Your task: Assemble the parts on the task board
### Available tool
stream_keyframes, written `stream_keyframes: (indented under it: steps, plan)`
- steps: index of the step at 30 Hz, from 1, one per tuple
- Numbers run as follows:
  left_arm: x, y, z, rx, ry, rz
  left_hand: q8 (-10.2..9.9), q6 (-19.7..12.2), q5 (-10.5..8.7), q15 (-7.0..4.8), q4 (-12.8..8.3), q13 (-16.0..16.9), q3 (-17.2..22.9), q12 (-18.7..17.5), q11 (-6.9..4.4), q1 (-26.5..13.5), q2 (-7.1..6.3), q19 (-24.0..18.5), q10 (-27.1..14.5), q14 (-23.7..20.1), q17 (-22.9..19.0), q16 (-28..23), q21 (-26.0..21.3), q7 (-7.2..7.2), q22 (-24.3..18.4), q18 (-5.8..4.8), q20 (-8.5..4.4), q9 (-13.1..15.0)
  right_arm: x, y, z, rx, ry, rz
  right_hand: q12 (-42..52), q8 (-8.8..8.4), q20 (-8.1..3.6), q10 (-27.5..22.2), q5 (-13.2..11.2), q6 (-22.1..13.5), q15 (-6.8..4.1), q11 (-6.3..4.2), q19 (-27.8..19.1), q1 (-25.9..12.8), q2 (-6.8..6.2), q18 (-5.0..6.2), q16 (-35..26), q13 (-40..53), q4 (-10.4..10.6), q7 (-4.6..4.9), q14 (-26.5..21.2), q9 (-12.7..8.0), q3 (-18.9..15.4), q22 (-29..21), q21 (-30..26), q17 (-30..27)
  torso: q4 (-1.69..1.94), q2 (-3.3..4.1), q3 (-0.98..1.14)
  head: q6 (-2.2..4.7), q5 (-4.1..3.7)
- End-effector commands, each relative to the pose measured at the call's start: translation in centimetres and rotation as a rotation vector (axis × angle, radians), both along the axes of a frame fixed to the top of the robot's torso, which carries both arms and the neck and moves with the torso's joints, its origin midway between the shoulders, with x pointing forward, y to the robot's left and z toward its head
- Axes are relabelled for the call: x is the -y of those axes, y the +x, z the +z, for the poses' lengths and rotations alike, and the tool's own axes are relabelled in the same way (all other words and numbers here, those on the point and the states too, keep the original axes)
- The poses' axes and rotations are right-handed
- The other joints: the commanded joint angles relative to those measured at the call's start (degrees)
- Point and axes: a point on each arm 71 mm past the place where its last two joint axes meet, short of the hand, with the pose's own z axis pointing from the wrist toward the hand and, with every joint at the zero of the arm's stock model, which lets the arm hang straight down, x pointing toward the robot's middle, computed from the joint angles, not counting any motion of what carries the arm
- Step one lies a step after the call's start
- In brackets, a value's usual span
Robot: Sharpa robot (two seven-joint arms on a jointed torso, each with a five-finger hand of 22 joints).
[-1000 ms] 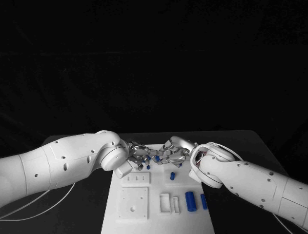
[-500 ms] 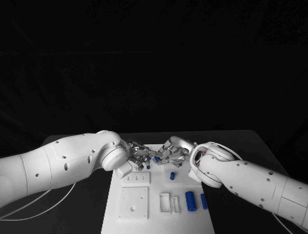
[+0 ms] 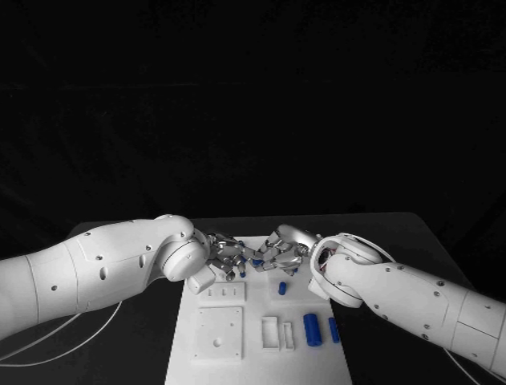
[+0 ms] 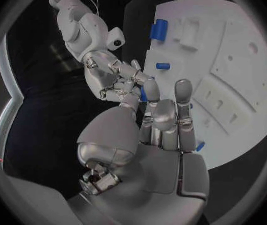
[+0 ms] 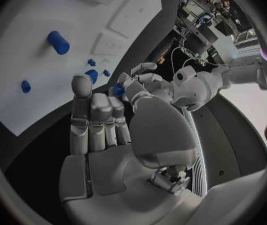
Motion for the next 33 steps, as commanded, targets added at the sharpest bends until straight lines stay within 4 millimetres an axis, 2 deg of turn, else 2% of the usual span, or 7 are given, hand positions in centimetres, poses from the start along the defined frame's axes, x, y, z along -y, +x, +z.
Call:
stream_keyframes:
  steps: [1,6,12,20,22,27,33]
  plan:
    - [1.1,-0.5,0.3,-0.028,-0.073,-0.064,6.8,-0.3,-0.23,-0.2,-3.5,0.1,3.0,0.3,-0.34,0.1,0.76,0.1,0.0,-0.1,0.2,0.3,-0.3,-0.09,0.2,-0.52,-0.47,8.7,-0.1,-0.1,-0.4,-0.015,-0.019,0.015,0.2,0.04,0.39,0.1,-0.2,0.3,-0.03,0.0,2.6,-0.2,0.11,1.11,-0.2,0.0,0.1,0.08,0.4,-0.1,-0.1,0.0,0.3,0.1,0.05,-0.05,0.02,-0.28,-0.02]
    - [1.0,-0.6,0.3,-0.039,-0.079,-0.07,8.9,-0.1,-1.2,-0.36,-3.6,0.0,2.6,0.4,-0.58,-0.6,0.78,0.2,0.2,0.0,0.8,0.5,-0.7,-0.59,0.7,-0.61,-0.6,11.2,-0.1,-0.1,-0.5,-0.017,-0.022,0.014,0.2,0.04,0.39,0.1,-0.2,0.3,-0.03,0.0,2.6,-0.2,0.11,1.11,-0.2,0.0,0.1,0.08,0.4,-0.1,-0.1,0.0,0.3,0.1,0.05,-0.05,0.07,-0.48,-0.02]
    - [0.8,-0.5,0.2,-0.043,-0.069,-0.063,9.9,-0.1,-1.29,-0.5,-3.5,-0.1,2.4,0.4,-0.72,-0.5,0.87,0.5,0.5,0.2,1.3,0.8,-1.0,-0.81,1.1,-0.69,-0.75,12.5,0.1,0.0,-0.6,-0.016,-0.021,0.004,-0.3,0.0,0.44,-0.4,0.0,-0.8,0.06,0.16,2.5,-0.7,-0.16,1.19,-0.6,-0.4,0.3,0.33,0.3,-0.2,-0.3,-0.3,-0.2,-0.2,0.0,-0.1,0.08,-0.33,0.13]
    - [0.4,-0.2,0.2,-0.019,-0.021,-0.041,11.9,-0.6,0.47,-0.73,-3.5,-0.2,2.6,0.4,-0.97,-0.8,0.84,1.2,1.1,0.7,2.3,1.3,-1.2,-1.09,1.7,-0.79,-0.99,14.1,0.8,0.1,-0.6,-0.023,-0.001,-0.017,-1.3,0.03,0.83,-1.1,-0.9,-4.7,0.48,0.8,2.4,-2.0,-1.33,1.69,-1.7,-1.4,2.4,1.24,0.0,-0.2,-3.6,-1.3,-2.0,-1.1,0.07,-0.06,0.1,-0.28,0.37]
    - [0.2,-0.1,0.2,-0.008,-0.002,-0.035,12.1,-0.4,0.95,-0.77,-3.6,-0.2,2.7,0.4,-1.03,-0.9,0.69,1.5,1.3,0.9,2.7,1.5,-1.1,-1.17,2.0,-0.79,-1.03,14.1,1.1,0.1,-0.6,-0.029,0.009,-0.018,-1.4,0.09,1.18,-1.5,-0.8,-6.4,0.78,1.11,2.3,-1.7,-1.3,2.01,-2.1,-1.7,3.4,1.82,-0.2,-0.1,-5.3,-1.8,-2.9,-1.5,0.12,-0.09,0.08,-0.37,0.4]
    - [-0.4,0.1,0.2,0.019,0.041,-0.017,12.9,0.8,1.94,-1.02,-3.9,-0.5,2.6,0.1,-1.28,-1.2,-0.11,1.9,2.3,1.5,4.2,2.0,-1.2,-1.65,2.3,-0.91,-1.25,14.4,2.6,0.1,-0.7,-0.035,0.036,-0.031,-1.9,0.04,1.56,-2.7,0.0,-7.7,1.05,1.48,2.2,-0.4,-1.22,2.53,-3.0,-2.9,4.5,2.07,-0.9,-0.1,-8.3,-2.8,-5.2,-2.5,-0.14,-0.04,0.16,-0.45,0.85]
    - [-1.2,0.6,0.2,0.054,0.104,-0.006,12.6,1.9,2.53,-1.22,-4.2,-0.8,2.8,-1.1,-1.41,-1.5,-0.56,2.5,3.5,2.0,5.8,1.8,-1.7,-1.9,2.8,-1.24,-1.52,14.5,5.1,0.6,-0.1,-0.006,0.075,-0.071,-2.2,0.05,1.59,-3.1,0.6,-7.6,1.06,1.46,2.1,0.3,-1.27,2.59,-3.5,-3.4,4.3,2.07,-1.2,-0.1,-8.2,-3.1,-6.0,-3.1,-0.23,-0.17,0.1,-0.53,0.81]
